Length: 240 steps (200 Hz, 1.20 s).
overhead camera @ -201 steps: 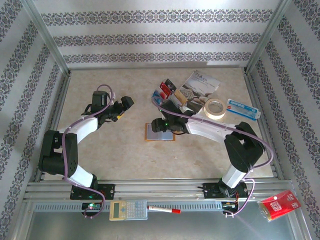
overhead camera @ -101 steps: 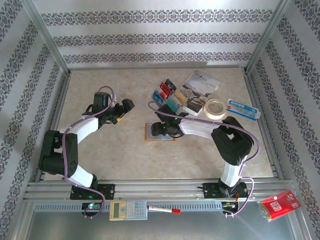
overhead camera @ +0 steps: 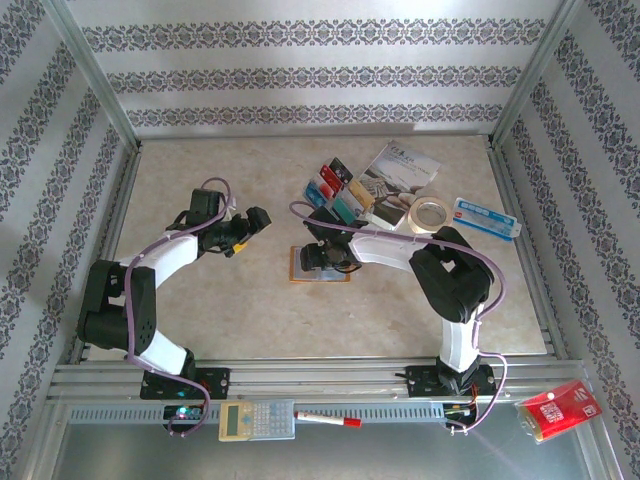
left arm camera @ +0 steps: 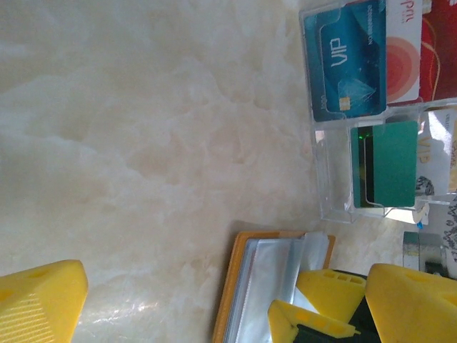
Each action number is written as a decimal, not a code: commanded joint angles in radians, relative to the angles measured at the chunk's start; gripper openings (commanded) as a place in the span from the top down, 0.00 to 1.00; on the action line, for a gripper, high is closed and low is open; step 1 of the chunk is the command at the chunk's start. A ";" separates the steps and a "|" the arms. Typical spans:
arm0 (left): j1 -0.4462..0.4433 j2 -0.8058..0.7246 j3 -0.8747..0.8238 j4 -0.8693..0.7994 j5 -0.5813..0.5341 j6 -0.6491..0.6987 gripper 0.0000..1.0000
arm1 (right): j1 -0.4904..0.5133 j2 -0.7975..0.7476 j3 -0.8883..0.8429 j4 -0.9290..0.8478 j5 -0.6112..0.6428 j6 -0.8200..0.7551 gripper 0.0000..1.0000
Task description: Take the credit cards out of the card holder
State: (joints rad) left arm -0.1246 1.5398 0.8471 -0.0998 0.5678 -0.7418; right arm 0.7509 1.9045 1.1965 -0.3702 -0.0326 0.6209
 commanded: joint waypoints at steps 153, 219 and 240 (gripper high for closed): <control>-0.171 0.005 -0.004 -0.119 0.044 0.021 0.38 | 0.010 0.090 -0.020 -0.118 0.091 -0.047 0.57; -0.297 0.097 -0.036 0.047 0.124 -0.146 0.57 | -0.008 0.062 -0.054 -0.052 0.029 -0.028 0.61; -0.316 0.137 -0.036 0.089 0.129 -0.168 0.61 | -0.012 0.054 -0.063 -0.040 0.021 -0.021 0.63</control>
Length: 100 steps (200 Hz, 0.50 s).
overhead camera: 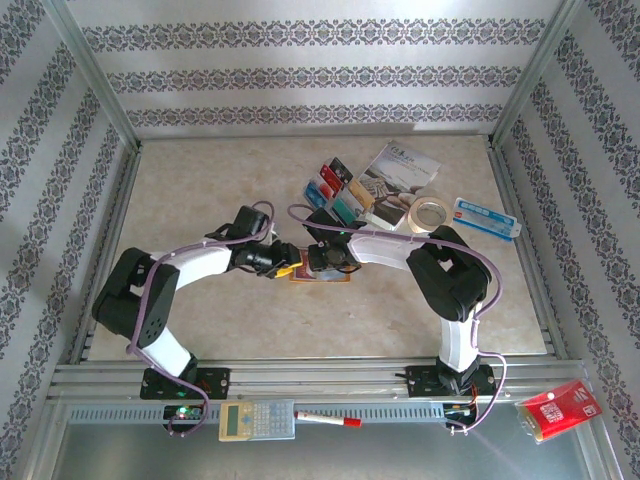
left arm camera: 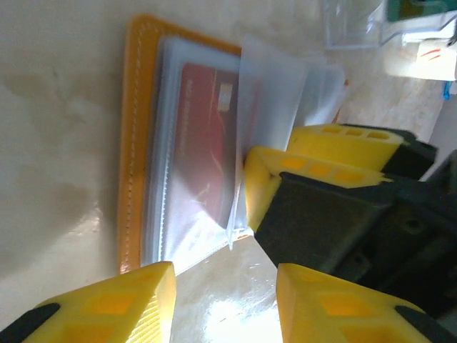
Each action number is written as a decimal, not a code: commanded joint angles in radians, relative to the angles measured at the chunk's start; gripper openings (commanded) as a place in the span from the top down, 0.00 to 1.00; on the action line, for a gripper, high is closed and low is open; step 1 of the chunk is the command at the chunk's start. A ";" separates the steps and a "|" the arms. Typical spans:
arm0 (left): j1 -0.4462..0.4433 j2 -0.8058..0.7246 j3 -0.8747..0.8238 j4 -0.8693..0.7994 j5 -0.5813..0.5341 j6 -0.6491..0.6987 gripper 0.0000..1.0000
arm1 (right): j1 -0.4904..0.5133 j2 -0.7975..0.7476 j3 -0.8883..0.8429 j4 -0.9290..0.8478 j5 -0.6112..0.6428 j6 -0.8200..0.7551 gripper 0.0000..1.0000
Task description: Take the credit cards out of the card holder
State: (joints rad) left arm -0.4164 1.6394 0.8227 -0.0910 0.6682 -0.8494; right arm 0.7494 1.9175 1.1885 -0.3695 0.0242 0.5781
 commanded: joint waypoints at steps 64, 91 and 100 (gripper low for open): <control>-0.035 0.127 0.015 0.152 0.049 -0.083 0.72 | -0.027 0.018 -0.078 0.008 -0.085 0.035 0.67; -0.037 0.143 0.025 0.153 0.056 -0.082 0.72 | -0.040 -0.013 -0.097 0.055 -0.128 0.053 0.67; -0.037 0.147 0.029 0.149 0.056 -0.079 0.72 | -0.046 -0.032 -0.109 0.081 -0.149 0.062 0.67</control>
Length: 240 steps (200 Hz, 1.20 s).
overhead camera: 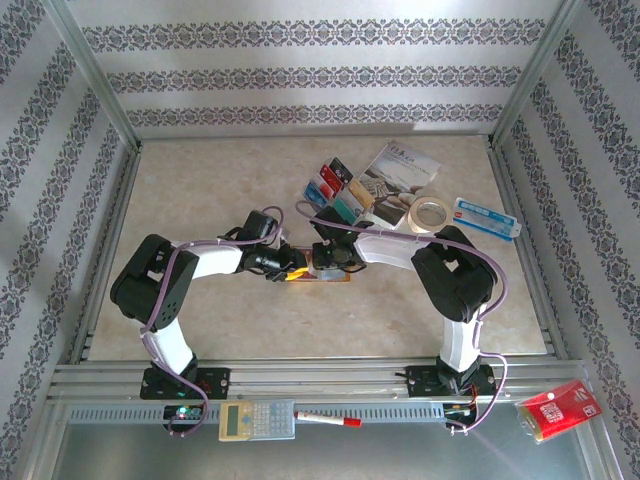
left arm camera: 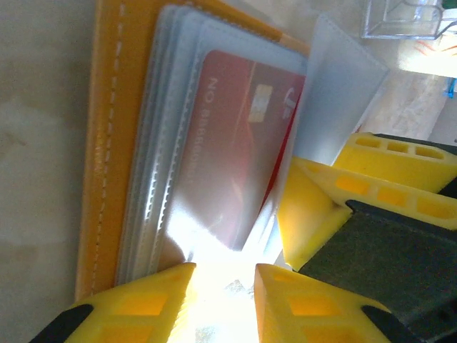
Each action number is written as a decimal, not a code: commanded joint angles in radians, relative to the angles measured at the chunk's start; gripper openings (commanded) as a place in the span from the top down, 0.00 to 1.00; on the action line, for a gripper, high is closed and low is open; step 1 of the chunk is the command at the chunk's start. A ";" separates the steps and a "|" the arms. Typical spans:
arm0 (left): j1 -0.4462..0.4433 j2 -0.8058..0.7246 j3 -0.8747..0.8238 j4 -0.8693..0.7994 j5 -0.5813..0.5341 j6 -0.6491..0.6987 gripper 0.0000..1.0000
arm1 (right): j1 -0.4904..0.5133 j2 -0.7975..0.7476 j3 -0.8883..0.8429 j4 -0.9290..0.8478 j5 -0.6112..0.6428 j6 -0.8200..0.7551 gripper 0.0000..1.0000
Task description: Take the credit cards out of the card holder
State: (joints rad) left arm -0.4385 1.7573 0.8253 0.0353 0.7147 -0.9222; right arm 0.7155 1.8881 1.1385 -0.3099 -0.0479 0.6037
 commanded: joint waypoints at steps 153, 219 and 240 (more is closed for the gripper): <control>-0.097 0.061 0.172 -0.043 0.008 0.047 0.68 | -0.136 -0.347 -0.281 0.273 -0.075 0.155 0.65; -0.149 0.164 0.279 -0.039 0.020 0.057 0.63 | -0.180 -0.449 -0.355 0.286 -0.014 0.166 0.63; -0.148 0.145 0.292 -0.063 0.013 0.085 0.56 | -0.180 -0.451 -0.356 0.287 -0.021 0.166 0.63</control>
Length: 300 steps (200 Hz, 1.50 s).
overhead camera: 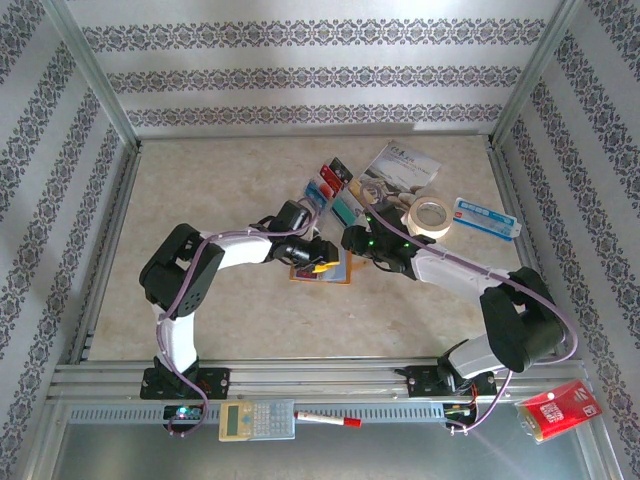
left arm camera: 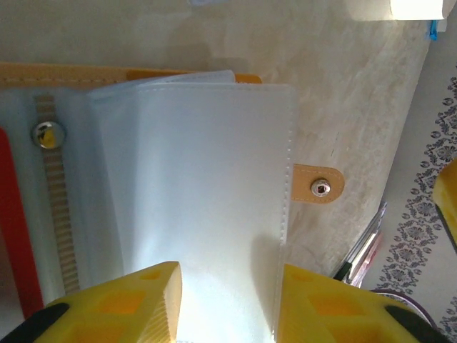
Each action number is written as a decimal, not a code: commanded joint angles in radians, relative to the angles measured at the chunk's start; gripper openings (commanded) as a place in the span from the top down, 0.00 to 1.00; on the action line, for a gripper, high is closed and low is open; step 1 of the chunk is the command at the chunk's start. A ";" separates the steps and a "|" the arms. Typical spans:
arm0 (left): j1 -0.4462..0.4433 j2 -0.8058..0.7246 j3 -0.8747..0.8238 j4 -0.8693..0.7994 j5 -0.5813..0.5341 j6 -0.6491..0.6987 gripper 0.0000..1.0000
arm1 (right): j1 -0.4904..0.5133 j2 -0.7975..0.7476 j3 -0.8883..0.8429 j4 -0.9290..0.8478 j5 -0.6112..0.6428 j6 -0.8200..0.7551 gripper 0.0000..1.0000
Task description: Take the credit cards out of the card holder
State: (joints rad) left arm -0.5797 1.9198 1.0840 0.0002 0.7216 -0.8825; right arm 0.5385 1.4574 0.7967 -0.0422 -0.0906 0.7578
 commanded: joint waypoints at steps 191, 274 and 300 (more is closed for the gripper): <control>0.144 -0.130 -0.026 -0.235 -0.230 0.150 0.75 | 0.095 0.267 0.112 0.141 -0.178 0.095 0.81; 0.141 -0.084 -0.021 -0.235 -0.213 0.141 0.79 | 0.109 0.352 0.160 0.114 -0.190 0.128 0.86; 0.142 -0.081 -0.026 -0.242 -0.221 0.145 0.80 | 0.106 0.357 0.158 0.104 -0.187 0.132 0.86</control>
State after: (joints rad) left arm -0.4320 1.8256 1.0401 -0.2001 0.5114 -0.7513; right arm 0.6376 1.8011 0.9325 0.0788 -0.2687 0.8703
